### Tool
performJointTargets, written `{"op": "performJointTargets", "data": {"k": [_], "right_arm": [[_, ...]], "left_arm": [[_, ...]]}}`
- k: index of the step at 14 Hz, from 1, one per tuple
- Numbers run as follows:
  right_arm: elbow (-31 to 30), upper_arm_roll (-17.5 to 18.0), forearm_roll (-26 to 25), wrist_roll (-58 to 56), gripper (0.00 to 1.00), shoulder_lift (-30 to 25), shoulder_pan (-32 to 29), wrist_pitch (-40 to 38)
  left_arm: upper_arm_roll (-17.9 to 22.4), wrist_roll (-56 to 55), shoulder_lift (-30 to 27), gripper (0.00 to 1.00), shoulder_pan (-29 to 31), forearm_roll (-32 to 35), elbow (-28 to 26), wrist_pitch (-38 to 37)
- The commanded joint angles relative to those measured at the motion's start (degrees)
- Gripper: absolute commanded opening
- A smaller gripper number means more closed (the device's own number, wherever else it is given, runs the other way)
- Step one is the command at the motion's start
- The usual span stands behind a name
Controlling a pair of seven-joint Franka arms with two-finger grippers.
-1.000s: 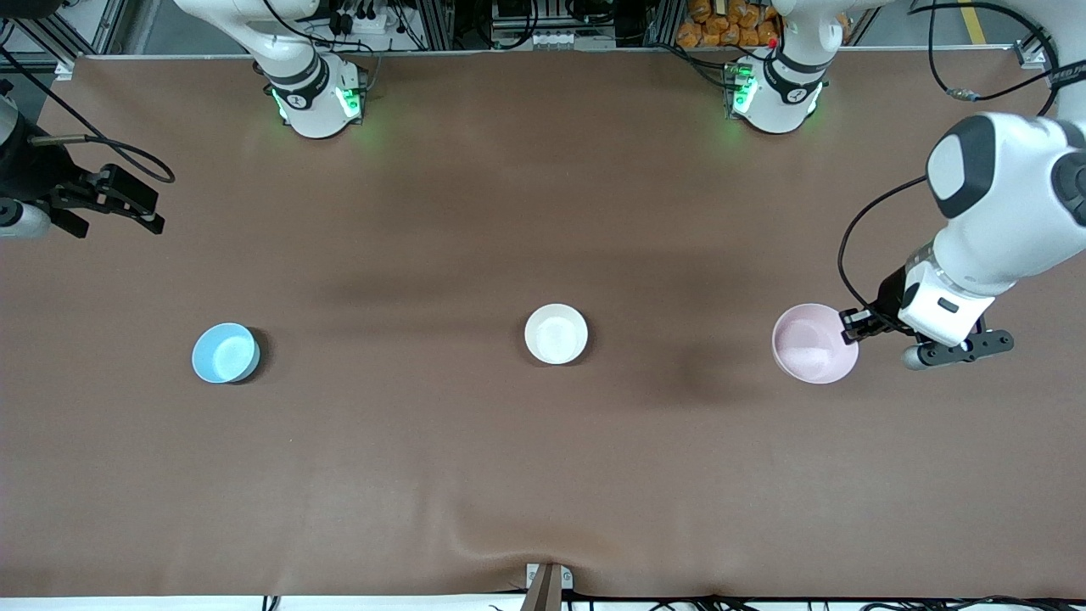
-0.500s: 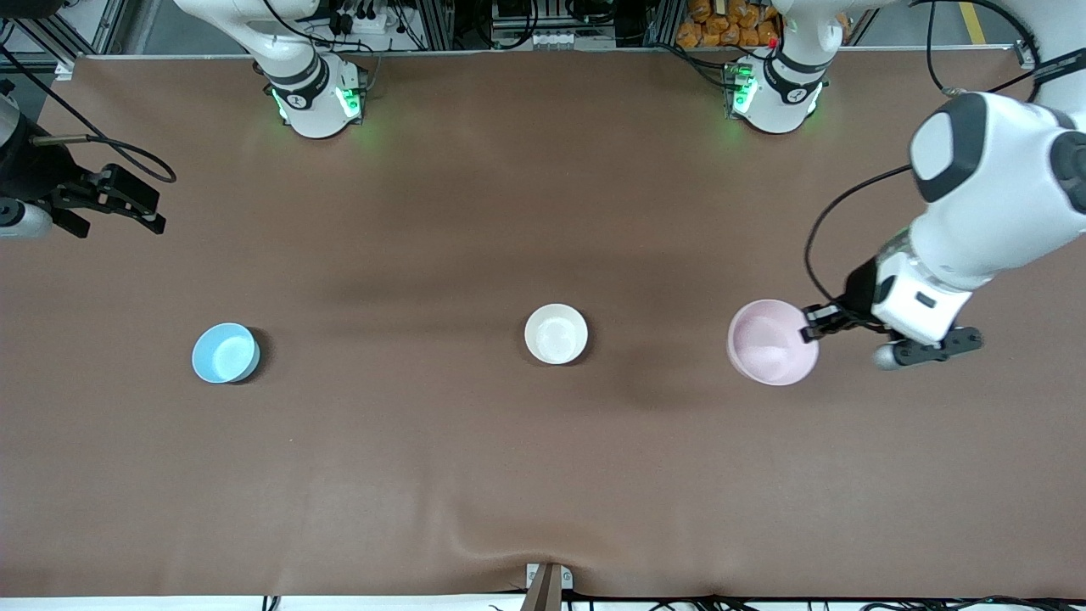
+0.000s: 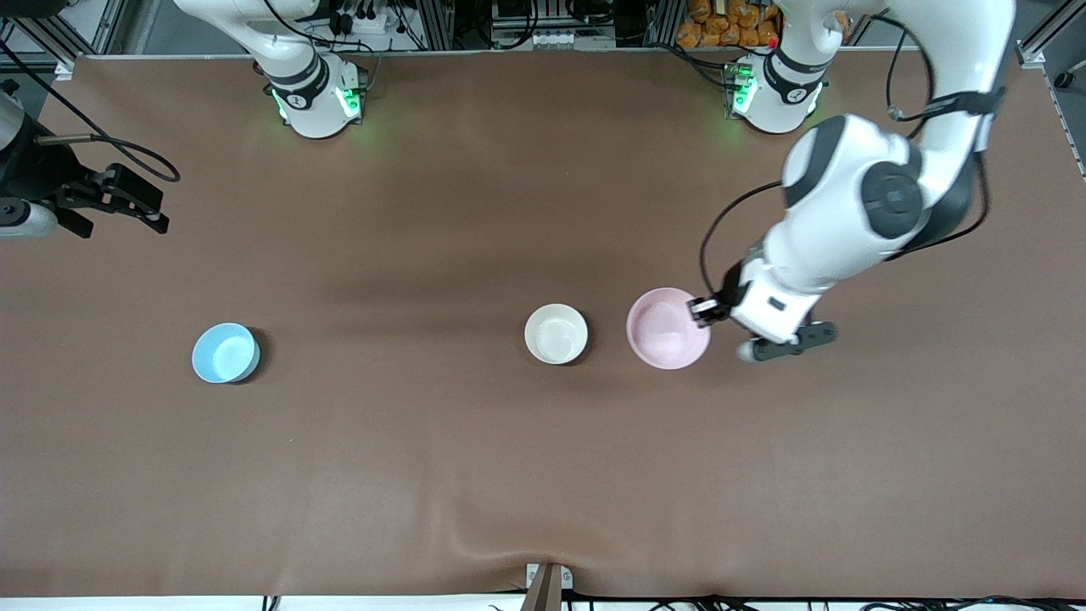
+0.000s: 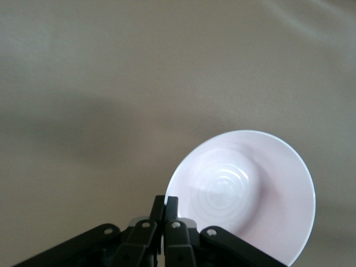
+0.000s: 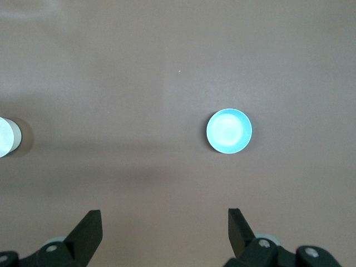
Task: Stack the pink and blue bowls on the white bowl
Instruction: 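Lift the pink bowl with the left gripper and carry it over the white bowl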
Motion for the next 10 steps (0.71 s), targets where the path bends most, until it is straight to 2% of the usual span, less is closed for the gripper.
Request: {"op": "performJointTargets", "data": {"k": [1,8,10], "right_arm": [[-0.2,-1.1,0.0,0.6,1.0,-0.1,0.9,0.2],[-0.1,-1.2,-0.1,0.3,1.0,-0.1,0.7,0.0],[-0.1,-1.2,-0.1,0.3,1.0,0.0,0.2,0.3]], "left_arm": [[0.2,-9.8,4.3,0.0,-5.2,4.8,1.7,2.3],[0.7,-18.9,13.0,0.0,-13.2,8.7,1.3,14.4],[0.7,-21.6,14.2,0.0,-13.8,12.0,1.2,15.2]]}}
